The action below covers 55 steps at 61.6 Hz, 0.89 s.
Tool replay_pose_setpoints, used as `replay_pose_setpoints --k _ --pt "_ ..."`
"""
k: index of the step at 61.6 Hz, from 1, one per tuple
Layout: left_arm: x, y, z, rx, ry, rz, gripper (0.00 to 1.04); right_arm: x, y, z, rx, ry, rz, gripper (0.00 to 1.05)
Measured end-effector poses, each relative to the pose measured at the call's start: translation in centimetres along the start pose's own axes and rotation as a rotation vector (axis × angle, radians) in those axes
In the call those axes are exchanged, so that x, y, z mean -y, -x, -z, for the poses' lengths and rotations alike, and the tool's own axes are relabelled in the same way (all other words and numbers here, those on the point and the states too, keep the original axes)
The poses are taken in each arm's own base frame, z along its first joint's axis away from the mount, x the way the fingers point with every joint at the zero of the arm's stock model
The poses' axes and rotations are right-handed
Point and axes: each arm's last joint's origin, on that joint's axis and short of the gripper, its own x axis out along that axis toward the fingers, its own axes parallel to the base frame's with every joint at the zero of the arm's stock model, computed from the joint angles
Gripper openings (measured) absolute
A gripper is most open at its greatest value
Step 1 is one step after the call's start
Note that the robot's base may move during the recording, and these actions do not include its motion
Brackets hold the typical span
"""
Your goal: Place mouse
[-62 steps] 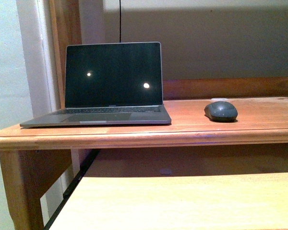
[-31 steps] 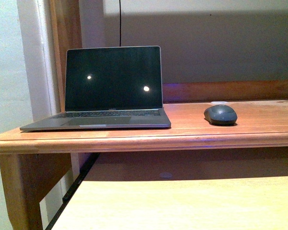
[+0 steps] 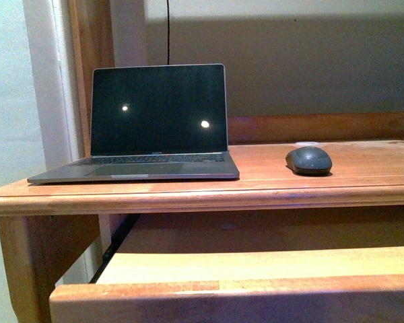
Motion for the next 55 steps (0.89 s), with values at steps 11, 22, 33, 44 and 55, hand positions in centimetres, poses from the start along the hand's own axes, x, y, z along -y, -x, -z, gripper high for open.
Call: replay_pose_setpoints --k 11,22,33,44,55 --pt "0.0 0.0 0.0 0.000 0.000 0.000 0.97 -0.8 -5.5 -2.0 0.001 -0.006 0.047 0.97" --pt "0.0 0.0 0.0 0.000 0.000 0.000 0.97 -1.6 -9.5 -3.0 -0.005 -0.020 0.107 0.97" --pt "0.0 0.0 0.0 0.000 0.000 0.000 0.97 -2.2 -11.8 -3.1 -0.009 -0.058 0.171 0.97" --pt "0.0 0.0 0.0 0.000 0.000 0.000 0.97 -2.6 -12.2 -2.8 0.001 -0.100 0.180 0.97" --pt "0.0 0.0 0.0 0.000 0.000 -0.001 0.97 -1.1 -9.0 -3.9 0.072 -0.165 0.219 0.97"
